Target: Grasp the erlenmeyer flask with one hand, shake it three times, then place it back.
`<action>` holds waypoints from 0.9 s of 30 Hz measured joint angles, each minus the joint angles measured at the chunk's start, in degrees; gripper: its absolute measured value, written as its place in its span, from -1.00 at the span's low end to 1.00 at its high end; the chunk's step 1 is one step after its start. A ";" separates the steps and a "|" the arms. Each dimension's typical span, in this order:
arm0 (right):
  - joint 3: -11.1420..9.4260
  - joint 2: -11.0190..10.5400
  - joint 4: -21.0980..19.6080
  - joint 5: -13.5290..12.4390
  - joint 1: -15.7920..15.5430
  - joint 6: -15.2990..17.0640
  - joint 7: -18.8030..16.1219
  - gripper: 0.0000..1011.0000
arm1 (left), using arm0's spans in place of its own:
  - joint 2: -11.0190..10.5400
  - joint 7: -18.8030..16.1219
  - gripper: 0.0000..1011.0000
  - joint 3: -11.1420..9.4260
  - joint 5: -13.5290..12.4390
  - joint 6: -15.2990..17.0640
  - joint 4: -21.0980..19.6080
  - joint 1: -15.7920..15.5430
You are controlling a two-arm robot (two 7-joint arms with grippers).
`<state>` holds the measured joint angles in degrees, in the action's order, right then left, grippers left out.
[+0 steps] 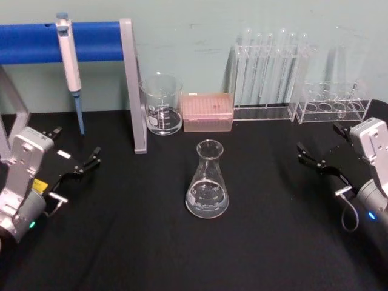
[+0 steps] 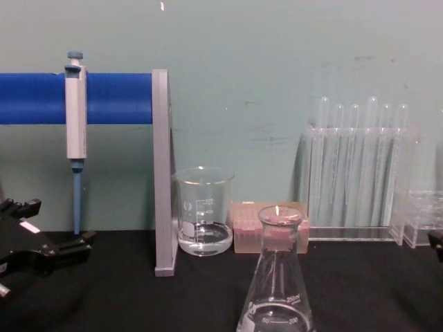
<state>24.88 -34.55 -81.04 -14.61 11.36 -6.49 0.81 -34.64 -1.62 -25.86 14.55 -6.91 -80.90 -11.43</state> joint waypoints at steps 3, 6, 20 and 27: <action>-0.66 -0.06 -0.42 -0.60 -0.20 0.63 -0.78 0.98 | 0.00 0.00 0.98 0.00 0.00 0.00 0.00 0.00; -1.66 -0.22 -1.13 -2.10 -0.70 1.53 -2.18 0.98 | 0.00 0.00 0.98 0.00 0.00 0.00 0.00 0.00; -7.26 -2.58 -10.02 -12.91 -6.42 5.90 -12.72 0.98 | 0.00 0.00 0.98 0.00 0.00 0.00 0.00 0.00; -7.62 -3.52 -12.68 -14.09 -7.72 5.75 -17.44 0.98 | 0.00 0.00 0.98 0.00 0.00 0.00 0.00 0.00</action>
<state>17.25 -38.07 -93.72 -28.70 3.65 -0.74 -16.63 -34.64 -1.62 -25.86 14.55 -6.91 -80.90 -11.43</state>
